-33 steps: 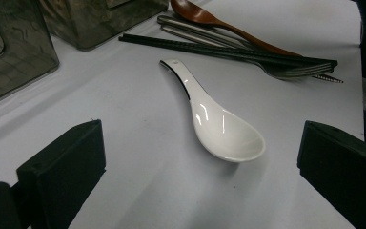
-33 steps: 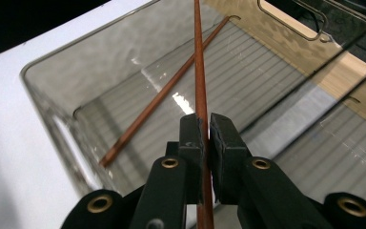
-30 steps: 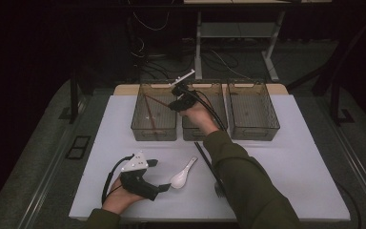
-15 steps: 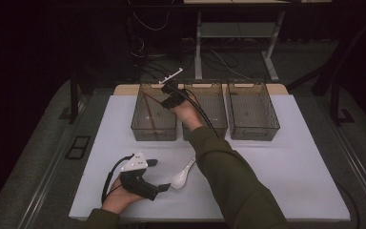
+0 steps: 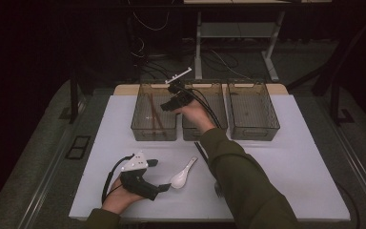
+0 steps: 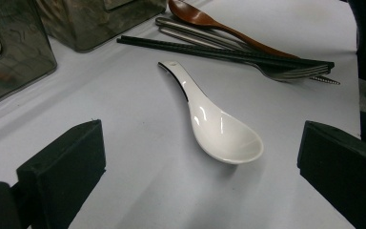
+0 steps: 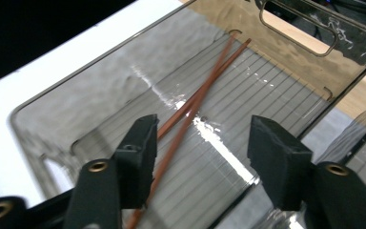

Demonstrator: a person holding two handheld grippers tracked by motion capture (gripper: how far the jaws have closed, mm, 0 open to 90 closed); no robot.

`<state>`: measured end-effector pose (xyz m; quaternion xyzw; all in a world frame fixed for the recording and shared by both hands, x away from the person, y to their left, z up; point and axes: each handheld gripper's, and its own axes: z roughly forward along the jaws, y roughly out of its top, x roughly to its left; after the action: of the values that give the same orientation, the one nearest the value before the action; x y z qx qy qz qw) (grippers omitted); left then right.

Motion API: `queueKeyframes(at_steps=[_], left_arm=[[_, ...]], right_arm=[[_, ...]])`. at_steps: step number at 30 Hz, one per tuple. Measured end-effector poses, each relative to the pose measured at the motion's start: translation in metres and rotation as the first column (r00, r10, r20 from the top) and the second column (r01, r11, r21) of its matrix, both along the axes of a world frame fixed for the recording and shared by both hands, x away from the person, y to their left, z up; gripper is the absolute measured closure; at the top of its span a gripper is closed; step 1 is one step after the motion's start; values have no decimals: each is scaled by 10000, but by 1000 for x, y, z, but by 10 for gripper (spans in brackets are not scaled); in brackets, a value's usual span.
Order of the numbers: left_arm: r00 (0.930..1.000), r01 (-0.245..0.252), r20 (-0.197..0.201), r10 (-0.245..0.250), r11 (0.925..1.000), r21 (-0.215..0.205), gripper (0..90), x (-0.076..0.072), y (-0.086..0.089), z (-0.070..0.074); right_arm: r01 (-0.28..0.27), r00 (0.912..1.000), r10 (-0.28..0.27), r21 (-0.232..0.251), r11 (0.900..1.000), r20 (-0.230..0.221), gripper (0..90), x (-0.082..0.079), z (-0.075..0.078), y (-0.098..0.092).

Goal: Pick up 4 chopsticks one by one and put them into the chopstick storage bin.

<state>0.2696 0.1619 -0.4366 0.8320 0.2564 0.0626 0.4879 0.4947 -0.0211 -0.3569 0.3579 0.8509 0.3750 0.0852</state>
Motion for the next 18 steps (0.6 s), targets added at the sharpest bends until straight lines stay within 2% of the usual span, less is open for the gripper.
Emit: queueKeyframes(at_steps=[3, 5, 9, 14, 18], left_arm=[[9999, -80, -90, 79, 9999, -93, 15, 0, 0, 0], [9999, -100, -89, 100, 9999, -77, 14, 0, 0, 0], [9998, -148, -100, 147, 9998, -107, 14, 0, 0, 0], [9997, -205, -92, 204, 9998, -77, 14, 1, 0, -1], [9997, -229, -101, 228, 9997, -40, 14, 2, 0, -1]], right_arm=[[-90, 9999, 89, 209, 9997, 78, 378, -7, 0, -11], [-355, 9994, 354, 401, 9986, 32, 352, -10, -1, -18], [-580, 9982, 576, 295, 9979, 167, 307, -18, -1, -31], [-629, 9978, 605, 937, 9936, 283, 275, -28, 1, -52], [-805, 9963, 770, 1053, 9912, 374, 255, -37, 1, -67]])
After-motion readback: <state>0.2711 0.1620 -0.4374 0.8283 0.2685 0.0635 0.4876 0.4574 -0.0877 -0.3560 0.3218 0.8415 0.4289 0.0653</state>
